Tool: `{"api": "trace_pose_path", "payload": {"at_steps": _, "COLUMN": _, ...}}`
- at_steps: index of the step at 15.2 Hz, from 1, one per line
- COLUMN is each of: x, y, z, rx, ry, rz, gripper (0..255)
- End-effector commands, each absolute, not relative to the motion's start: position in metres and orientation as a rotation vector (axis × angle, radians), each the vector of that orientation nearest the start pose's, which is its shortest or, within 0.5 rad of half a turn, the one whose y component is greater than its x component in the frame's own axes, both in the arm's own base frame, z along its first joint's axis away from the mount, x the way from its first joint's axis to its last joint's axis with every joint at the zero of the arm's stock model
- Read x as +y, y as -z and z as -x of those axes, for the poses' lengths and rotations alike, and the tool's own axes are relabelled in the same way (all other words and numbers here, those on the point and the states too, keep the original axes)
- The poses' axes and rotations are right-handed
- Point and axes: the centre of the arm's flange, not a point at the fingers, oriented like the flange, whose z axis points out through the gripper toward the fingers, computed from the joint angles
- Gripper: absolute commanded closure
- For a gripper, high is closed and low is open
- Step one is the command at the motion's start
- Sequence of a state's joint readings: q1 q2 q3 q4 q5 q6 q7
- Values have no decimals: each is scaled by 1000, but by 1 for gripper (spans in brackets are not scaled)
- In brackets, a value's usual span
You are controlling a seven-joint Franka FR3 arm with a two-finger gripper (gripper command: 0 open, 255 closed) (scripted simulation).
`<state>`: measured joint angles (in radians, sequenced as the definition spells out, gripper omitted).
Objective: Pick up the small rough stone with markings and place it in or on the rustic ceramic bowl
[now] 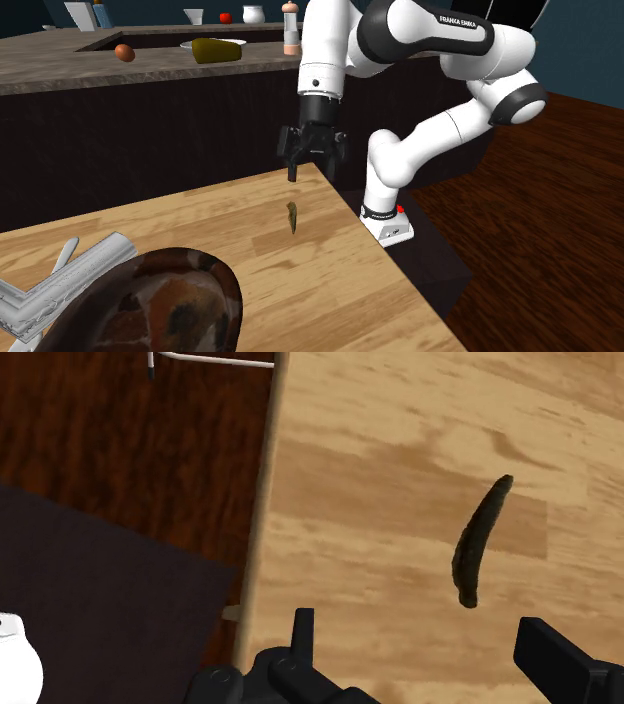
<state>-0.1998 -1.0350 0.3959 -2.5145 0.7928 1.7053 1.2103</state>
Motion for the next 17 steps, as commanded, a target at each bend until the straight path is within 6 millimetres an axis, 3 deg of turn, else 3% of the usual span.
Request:
{"api": "trace_pose_path", "payload": {"at_steps": 1, "x": 179, "y": -579, "z": -269, "rx": 1654, "ry": -171, "rz": 2019, "gripper": 0}}
{"api": "trace_pose_path", "payload": {"at_steps": 3, "x": 193, "y": -582, "z": -278, "rx": 1765, "ry": -177, "rz": 1872, "gripper": 0}}
{"api": "trace_pose_path", "payload": {"at_steps": 11, "x": 212, "y": -548, "z": -289, "rx": 1765, "ry": -177, "rz": 1872, "gripper": 0}}
{"api": "trace_pose_path", "payload": {"at_steps": 17, "x": 212, "y": -548, "z": -289, "rx": 1765, "ry": -177, "rz": 1872, "gripper": 0}}
